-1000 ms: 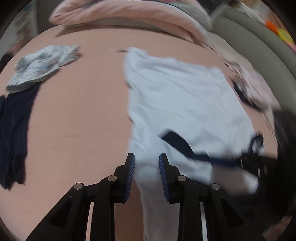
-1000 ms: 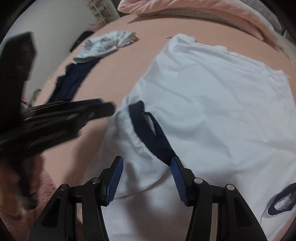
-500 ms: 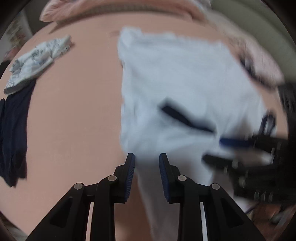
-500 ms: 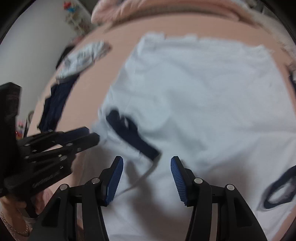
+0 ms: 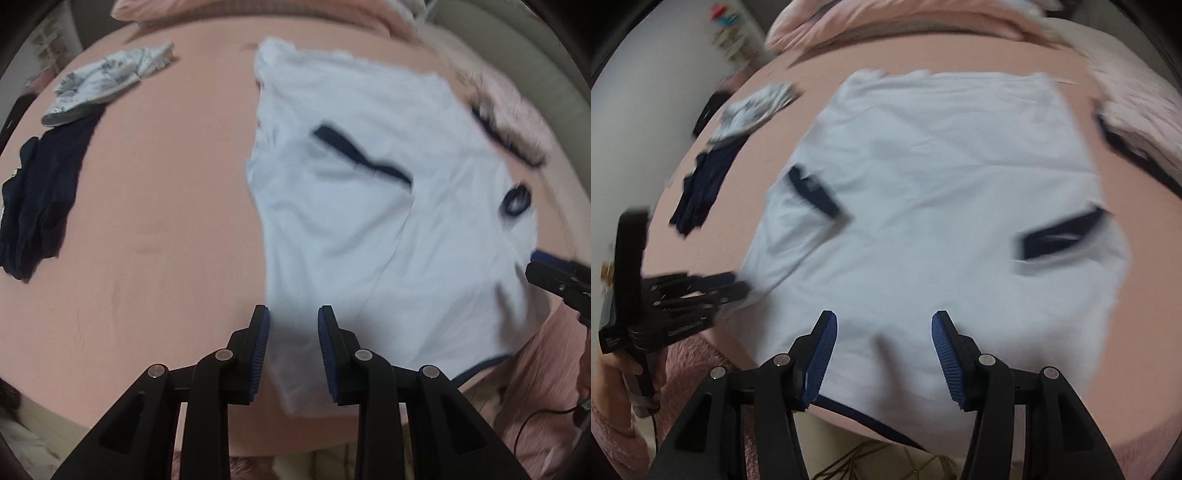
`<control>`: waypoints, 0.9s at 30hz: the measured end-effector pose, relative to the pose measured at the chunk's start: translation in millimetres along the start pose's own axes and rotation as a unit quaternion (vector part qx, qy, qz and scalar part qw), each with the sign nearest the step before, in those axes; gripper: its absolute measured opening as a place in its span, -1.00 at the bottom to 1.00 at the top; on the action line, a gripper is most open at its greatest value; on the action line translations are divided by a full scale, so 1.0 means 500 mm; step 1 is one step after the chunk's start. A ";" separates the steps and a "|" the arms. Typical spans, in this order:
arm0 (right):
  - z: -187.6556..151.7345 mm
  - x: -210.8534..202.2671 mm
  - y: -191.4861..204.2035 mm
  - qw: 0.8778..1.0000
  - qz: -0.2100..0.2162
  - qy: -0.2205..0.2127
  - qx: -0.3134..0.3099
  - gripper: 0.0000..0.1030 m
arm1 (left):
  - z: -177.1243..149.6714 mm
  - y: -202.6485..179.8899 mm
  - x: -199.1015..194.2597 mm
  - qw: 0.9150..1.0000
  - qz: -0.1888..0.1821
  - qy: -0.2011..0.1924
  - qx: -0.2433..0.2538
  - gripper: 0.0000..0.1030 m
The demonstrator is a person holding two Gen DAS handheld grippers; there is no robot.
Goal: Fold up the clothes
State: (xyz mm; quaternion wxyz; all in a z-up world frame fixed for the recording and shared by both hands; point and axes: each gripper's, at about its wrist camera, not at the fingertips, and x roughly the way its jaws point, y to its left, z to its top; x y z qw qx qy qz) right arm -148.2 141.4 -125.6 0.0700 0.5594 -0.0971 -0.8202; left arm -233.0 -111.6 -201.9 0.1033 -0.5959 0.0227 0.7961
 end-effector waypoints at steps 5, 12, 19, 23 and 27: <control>-0.038 -0.003 -0.105 0.995 -0.077 -0.011 0.062 0.03 | -0.014 0.018 0.030 0.998 0.017 0.031 -0.046 -0.52; -0.098 -0.086 -0.169 0.988 -0.086 -0.044 0.118 0.12 | -0.069 0.069 -0.030 0.993 -0.036 -0.007 -0.108 -0.43; -0.110 0.004 -0.224 0.985 -0.102 0.003 0.140 0.29 | -0.063 0.091 -0.016 0.983 -0.048 -0.008 -0.178 -0.14; -0.130 -0.007 -0.239 0.983 -0.093 -0.012 0.155 0.29 | -0.086 0.064 -0.004 0.981 -0.049 -0.006 -0.185 -0.14; -0.151 -0.024 -0.253 0.981 -0.082 -0.031 0.171 0.29 | -0.103 0.061 -0.007 0.978 -0.072 -0.012 -0.195 -0.14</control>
